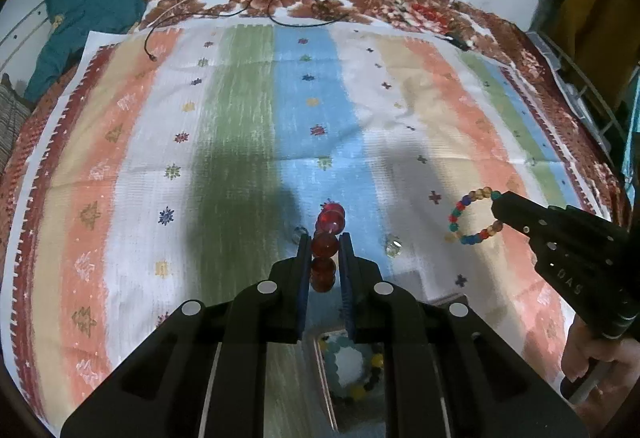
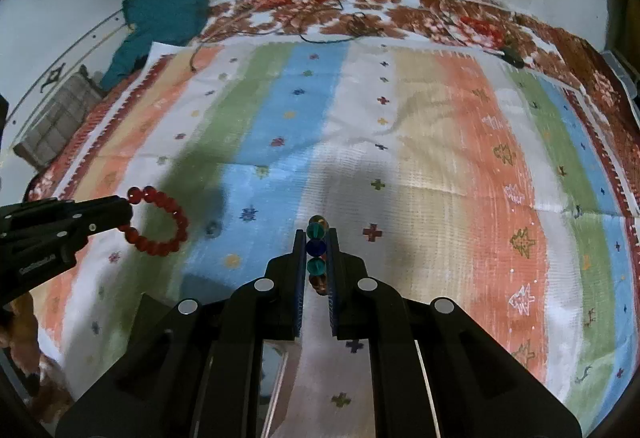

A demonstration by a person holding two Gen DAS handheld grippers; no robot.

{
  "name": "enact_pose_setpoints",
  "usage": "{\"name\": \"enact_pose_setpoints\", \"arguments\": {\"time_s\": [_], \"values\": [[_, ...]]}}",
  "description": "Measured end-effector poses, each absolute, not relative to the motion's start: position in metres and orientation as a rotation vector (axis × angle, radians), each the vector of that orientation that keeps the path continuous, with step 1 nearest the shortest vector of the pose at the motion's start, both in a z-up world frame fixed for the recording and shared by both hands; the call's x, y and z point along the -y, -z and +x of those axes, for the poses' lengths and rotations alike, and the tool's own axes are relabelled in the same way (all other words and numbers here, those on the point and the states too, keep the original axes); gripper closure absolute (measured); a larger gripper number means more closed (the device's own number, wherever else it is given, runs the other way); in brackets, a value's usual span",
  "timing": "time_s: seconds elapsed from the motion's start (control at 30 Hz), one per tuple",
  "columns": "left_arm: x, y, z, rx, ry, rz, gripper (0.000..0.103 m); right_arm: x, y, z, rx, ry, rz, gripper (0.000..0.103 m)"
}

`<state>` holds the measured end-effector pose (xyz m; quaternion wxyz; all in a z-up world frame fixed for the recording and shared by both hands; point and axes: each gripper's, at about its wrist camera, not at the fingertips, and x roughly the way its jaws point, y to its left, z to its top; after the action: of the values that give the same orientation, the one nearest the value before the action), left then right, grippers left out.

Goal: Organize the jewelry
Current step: 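Lift the red bracelet with the left gripper while the right gripper lifts the multicolour bracelet, then lower both bracelets over the silver tin and open both grippers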

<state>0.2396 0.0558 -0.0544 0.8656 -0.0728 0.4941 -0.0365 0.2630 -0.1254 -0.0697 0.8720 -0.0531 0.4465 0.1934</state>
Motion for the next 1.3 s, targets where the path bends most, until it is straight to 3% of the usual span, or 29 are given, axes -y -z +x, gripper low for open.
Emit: {"name": "enact_pose_setpoints", "arguments": {"time_s": [0.53, 1.03, 1.17, 1.3], "values": [[-0.027, 0.018, 0.19, -0.96, 0.134, -0.133, 0.09, 0.132, 0.042, 0.21, -0.891, -0.484, -0.097, 0.092], [-0.022, 0.014, 0.144, -0.938, 0.103, -0.175, 0.089, 0.13, 0.05, 0.173, -0.936, -0.553, -0.105, 0.092], [-0.028, 0.008, 0.141, -0.914, 0.076, -0.205, 0.086, 0.132, 0.05, 0.169, -0.924, -0.52, -0.126, 0.072], [-0.028, 0.009, 0.138, -0.919, 0.083, -0.21, 0.085, 0.131, 0.049, 0.165, -0.917, -0.51, -0.141, 0.068]]}}
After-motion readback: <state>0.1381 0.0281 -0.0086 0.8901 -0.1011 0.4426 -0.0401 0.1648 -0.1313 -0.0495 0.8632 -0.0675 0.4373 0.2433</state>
